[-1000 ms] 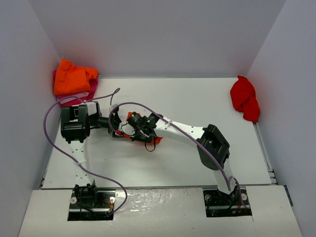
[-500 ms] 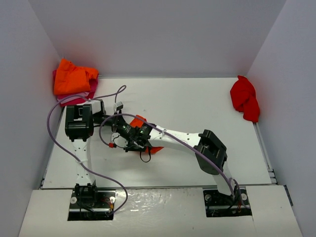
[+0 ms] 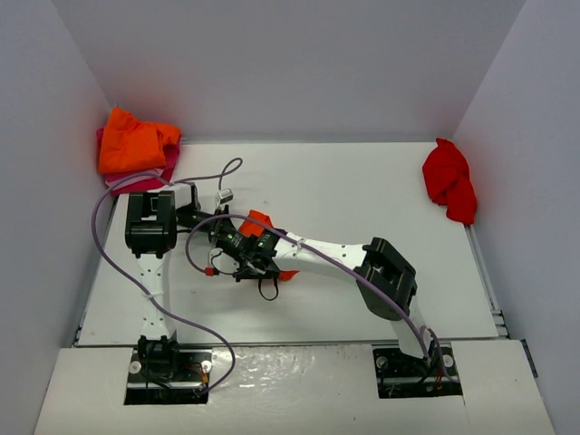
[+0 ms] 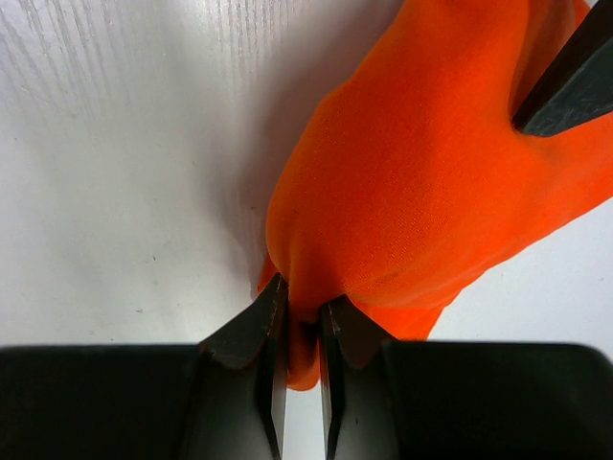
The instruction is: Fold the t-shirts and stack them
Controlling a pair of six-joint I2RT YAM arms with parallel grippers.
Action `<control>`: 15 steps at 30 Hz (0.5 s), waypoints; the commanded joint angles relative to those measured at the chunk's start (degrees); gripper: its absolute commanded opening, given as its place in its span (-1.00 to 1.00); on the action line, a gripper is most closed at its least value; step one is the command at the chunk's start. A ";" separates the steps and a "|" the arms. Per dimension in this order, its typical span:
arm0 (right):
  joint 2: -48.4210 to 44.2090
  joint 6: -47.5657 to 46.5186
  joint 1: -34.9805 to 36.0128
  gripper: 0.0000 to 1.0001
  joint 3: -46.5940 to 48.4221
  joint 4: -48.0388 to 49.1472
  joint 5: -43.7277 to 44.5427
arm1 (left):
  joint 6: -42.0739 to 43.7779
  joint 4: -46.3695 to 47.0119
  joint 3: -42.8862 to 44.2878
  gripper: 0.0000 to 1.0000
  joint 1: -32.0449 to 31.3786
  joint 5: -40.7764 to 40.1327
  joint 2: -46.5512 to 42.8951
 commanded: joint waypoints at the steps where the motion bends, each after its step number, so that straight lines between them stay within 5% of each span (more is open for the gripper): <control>1: -3.40 -2.06 0.07 -1.00 0.35 -1.19 0.08 | 3.82 -18.92 2.96 0.25 -4.07 -2.06 -0.26; 15: -8.16 -5.78 0.04 -1.00 -4.74 -2.75 0.09 | 3.06 -18.93 5.40 0.19 -13.64 -7.28 3.50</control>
